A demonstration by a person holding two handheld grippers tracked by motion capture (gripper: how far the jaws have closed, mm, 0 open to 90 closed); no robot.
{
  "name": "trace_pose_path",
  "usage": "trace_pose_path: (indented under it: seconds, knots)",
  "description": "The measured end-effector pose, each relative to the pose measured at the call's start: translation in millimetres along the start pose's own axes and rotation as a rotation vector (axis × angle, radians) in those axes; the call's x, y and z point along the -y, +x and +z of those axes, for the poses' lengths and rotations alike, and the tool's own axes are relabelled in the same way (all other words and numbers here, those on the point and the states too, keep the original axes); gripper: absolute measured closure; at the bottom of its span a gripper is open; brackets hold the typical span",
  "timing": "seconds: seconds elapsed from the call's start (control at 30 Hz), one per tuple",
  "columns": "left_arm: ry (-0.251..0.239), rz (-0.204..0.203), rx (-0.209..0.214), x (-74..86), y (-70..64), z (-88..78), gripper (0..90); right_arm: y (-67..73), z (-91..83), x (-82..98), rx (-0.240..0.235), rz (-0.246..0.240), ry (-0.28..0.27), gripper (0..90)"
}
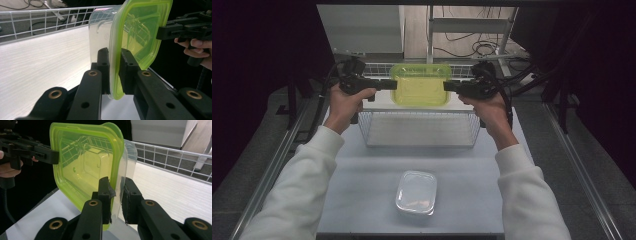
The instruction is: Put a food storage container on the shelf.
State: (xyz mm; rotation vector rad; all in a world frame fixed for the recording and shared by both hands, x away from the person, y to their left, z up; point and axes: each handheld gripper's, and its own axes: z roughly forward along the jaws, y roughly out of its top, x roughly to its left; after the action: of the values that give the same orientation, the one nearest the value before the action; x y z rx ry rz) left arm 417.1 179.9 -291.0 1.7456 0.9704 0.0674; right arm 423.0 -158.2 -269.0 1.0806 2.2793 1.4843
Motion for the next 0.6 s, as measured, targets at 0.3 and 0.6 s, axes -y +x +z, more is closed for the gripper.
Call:
trace_pose_path:
  seconds: [0.3,0.6]
  knots:
    - [0.020,-0.036,0.007,-2.1,10.1,9.8,80.4,-9.7,7.6,-2.5,-0.002,0.034,0.023,78.4]
    - [0.047,-0.060,-0.001,-1.6,20.1,17.8,80.4,-21.8,20.2,2.8,-0.019,0.093,0.047,78.6]
